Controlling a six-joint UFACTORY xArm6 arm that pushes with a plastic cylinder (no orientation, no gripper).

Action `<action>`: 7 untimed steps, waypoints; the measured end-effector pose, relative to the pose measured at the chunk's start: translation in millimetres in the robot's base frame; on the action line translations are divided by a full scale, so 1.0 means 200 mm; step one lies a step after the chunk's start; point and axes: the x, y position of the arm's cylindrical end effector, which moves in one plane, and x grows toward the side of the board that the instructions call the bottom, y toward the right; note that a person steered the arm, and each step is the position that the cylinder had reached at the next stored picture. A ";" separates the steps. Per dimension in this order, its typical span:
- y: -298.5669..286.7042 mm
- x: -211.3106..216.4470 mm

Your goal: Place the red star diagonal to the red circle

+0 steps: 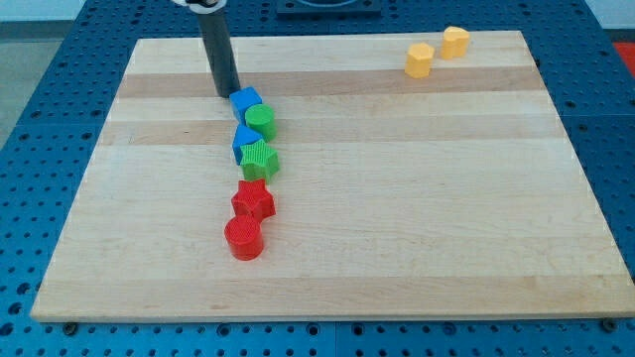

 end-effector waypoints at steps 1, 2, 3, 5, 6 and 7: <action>-0.13 0.13; -0.15 0.48; -0.16 0.93; -0.12 1.06; 0.00 1.05; 0.11 1.02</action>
